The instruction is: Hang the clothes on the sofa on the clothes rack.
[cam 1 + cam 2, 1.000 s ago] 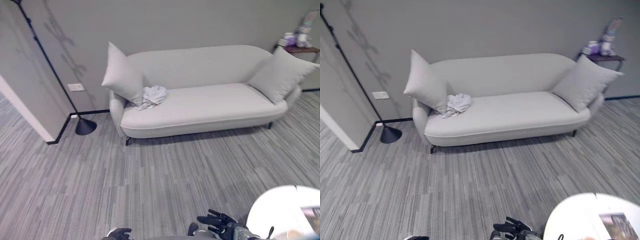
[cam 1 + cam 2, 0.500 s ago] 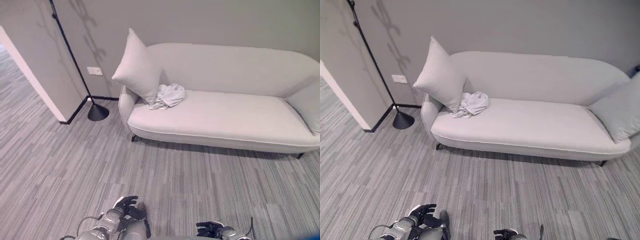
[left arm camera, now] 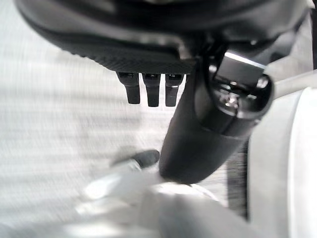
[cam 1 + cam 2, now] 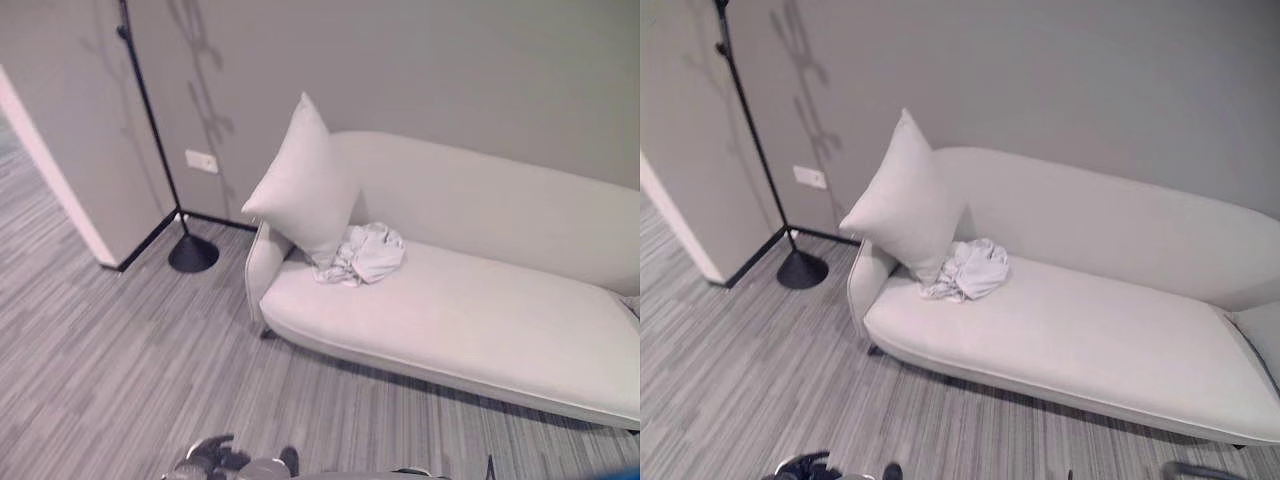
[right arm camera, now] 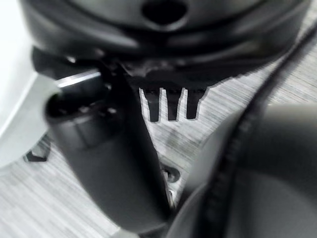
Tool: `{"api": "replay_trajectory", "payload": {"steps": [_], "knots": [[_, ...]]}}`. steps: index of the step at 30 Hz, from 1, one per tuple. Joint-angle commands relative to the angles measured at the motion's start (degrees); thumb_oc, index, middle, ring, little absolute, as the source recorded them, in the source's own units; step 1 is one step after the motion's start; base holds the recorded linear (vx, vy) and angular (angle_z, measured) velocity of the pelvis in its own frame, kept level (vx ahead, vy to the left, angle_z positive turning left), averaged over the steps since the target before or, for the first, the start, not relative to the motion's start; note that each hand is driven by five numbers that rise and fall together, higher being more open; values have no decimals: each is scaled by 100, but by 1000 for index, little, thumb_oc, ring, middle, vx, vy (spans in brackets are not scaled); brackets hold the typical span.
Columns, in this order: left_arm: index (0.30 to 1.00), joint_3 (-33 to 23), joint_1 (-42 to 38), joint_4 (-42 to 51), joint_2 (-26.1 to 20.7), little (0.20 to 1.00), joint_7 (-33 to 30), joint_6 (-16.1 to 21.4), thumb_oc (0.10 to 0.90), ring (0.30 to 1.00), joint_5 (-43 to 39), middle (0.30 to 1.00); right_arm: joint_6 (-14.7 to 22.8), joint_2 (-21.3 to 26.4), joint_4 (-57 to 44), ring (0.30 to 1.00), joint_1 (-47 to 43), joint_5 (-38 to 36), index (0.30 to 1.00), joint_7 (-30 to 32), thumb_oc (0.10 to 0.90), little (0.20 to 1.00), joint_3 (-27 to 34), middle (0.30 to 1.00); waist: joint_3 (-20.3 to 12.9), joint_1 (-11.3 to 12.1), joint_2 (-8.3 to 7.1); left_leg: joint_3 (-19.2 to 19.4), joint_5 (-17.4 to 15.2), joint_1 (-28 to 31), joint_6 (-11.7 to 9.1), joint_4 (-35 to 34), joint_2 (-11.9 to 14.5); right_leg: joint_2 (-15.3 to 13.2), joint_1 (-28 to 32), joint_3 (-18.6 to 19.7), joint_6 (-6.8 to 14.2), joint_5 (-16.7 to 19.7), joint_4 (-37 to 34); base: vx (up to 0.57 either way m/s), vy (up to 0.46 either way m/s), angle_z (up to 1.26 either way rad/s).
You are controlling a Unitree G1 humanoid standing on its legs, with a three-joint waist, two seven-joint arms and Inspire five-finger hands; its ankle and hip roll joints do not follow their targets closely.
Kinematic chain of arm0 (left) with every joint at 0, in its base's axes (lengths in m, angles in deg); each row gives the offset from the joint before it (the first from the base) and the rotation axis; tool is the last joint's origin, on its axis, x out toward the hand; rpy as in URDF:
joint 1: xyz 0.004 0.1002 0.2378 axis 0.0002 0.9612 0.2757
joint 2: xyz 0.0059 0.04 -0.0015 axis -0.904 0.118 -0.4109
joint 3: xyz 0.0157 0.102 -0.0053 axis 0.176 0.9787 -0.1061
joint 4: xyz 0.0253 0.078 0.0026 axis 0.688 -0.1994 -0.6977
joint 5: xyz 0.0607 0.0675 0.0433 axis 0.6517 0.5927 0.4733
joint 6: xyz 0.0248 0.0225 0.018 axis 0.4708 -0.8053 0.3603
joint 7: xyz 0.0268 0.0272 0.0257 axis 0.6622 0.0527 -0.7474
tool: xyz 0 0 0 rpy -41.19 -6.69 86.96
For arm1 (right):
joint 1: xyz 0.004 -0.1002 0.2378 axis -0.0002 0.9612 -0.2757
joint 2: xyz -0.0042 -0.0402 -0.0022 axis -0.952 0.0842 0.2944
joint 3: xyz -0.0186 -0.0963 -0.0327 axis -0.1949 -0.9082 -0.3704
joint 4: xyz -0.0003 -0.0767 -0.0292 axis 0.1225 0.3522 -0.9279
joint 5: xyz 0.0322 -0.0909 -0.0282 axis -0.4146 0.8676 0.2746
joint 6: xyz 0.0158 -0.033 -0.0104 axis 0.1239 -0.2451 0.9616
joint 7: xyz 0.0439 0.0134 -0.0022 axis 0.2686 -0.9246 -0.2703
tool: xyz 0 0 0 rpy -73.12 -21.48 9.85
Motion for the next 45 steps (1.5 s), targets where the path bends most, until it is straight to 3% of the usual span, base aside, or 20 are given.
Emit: {"api": "replay_trajectory", "payload": {"steps": [1,2,3,5,6,7,9,11,16,19,24,29,30,31,33,35,36,39,40,45], "knots": [[900,212,-58,157,258,900,-81,104,800,900,283,900,73,440,-272,900,-234,348,900,413,800,900,161,900,193,-178,495,-41,-23,-16,-391,-136,480,-115,-408,-375,-100,853,-393,16,4,56],[900,212,-58,157,258,900,-81,104,800,900,283,900,73,440,-272,900,-234,348,900,413,800,900,161,900,193,-178,495,-42,-23,-17,-391,-136,480,-116,-408,-376,-100,853,-393,244,-98,73],[900,517,-264,356,285,900,-1,172,800,900,207,900,166,770,-483,900,-515,114,900,607,800,900,473,900,373,-495,640,-360,-116,168,-550,-136,561,384,-1000,-190,-396,-33,-1166,223,-106,40],[900,596,-289,387,307,900,16,206,800,900,225,900,182,889,-577,900,-599,45,900,671,800,900,558,900,429,-546,644,-434,-139,208,-601,-136,581,520,-1089,-88,-422,-121,-1582,247,-206,61],[900,792,-316,384,376,900,47,269,800,900,301,900,235,1082,-905,900,-695,-45,900,807,800,900,700,900,527,-705,591,-653,-230,306,-710,-136,579,805,-1412,516,-431,-78,-2761,202,-241,78],[900,794,-320,381,380,900,47,271,800,900,301,900,231,1087,-912,900,-692,-45,900,807,800,900,704,900,514,-696,604,-646,-223,290,-714,-136,595,829,-1407,513,-439,-40,-2813,207,-243,58],[900,926,-342,426,386,900,17,329,800,900,526,900,277,1481,-1730,900,-652,129,900,1073,800,900,922,900,628,-866,525,-926,-395,473,-768,-136,555,1015,-1647,1443,-312,199,-3558,213,-169,37],[900,790,-306,471,388,900,13,346,800,900,448,900,335,2001,-2755,900,-401,491,900,1458,800,900,1417,900,647,-975,523,-1262,-462,568,-768,-136,546,1058,-1832,2043,-208,521,-3863,262,-200,63],[900,272,-105,243,315,900,-29,330,800,900,297,900,392,2355,-3033,900,-324,1061,900,1503,800,900,1572,900,485,-878,486,-1599,-530,684,-847,-136,663,1086,-1386,1795,-275,492,-4238,233,-221,77],[900,146,101,145,324,900,-16,332,800,900,427,900,461,2536,-3234,900,-419,1529,900,1524,800,900,1389,900,416,-767,518,-1882,-529,713,-960,-136,891,1302,-1118,1631,-391,415,-4478,181,-232,45],[900,307,305,223,401,900,-39,321,800,900,623,900,486,2584,-3142,900,-923,2121,900,1786,800,900,976,900,405,-532,585,-2223,-430,673,-1173,-136,1204,1584,-832,1260,-596,96,-4567,120,-197,35],[900,650,275,459,359,900,-223,360,800,900,787,900,474,2417,-2733,900,-1566,2137,900,2129,800,900,665,900,529,-382,599,-2444,-437,416,-1340,192,1324,1664,-686,936,-739,-98,-4567,89,-140,42],[900,621,274,476,355,900,-255,370,800,900,716,900,471,2403,-2680,900,-1634,2152,900,2193,800,900,615,900,587,-340,586,-2406,-457,282,-1393,447,1302,1637,-651,862,-769,-124,-4567,23,-124,61],[900,463,295,495,371,900,-337,395,800,900,386,900,450,2401,-2452,900,-1797,2158,900,2319,800,900,541,900,768,-282,549,-2167,-390,-238,-1510,1288,1215,1510,-549,608,-815,-157,-4567,-6,-80,57],[900,457,288,496,370,900,-337,394,800,900,381,900,458,2394,-2431,900,-1819,2155,900,2326,800,900,532,900,764,-310,549,-2193,-424,-305,-1507,1377,1202,1507,-562,586,-812,-157,-4567,-4,-32,62],[900,266,352,575,327,900,-453,439,800,900,9,900,403,2409,-1866,900,-2065,2097,900,2567,800,900,477,900,860,-164,590,-1546,-174,-926,-1486,1618,1377,1408,-411,231,-771,-272,-4567,50,-34,80],[900,265,352,575,327,900,-453,439,800,900,9,900,405,2408,-1864,900,-2067,2096,900,2568,800,900,476,900,856,-166,589,-1547,-174,-930,-1486,1619,1377,1408,-414,230,-771,-272,-4567,138,30,82],[900,297,489,417,273,900,-508,411,800,900,208,900,357,2516,-1260,900,-2257,2000,900,2740,800,900,468,900,814,0,705,-1050,503,-1455,-1502,588,1632,1454,-271,12,-714,-464,-4567,203,76,84],[900,218,566,351,298,900,-508,397,800,900,171,900,364,2474,-1190,900,-2292,1898,900,2800,800,900,524,900,720,48,723,-923,497,-1263,-1493,223,1663,1493,-269,46,-685,-539,-4567,187,41,67],[900,334,679,269,248,900,-601,376,800,900,527,900,328,2541,-1387,900,-2311,2000,900,3017,800,900,611,900,543,50,740,-883,698,-1032,-1465,-53,1538,1502,-284,78,-687,-594,-4567,192,102,19]]}}
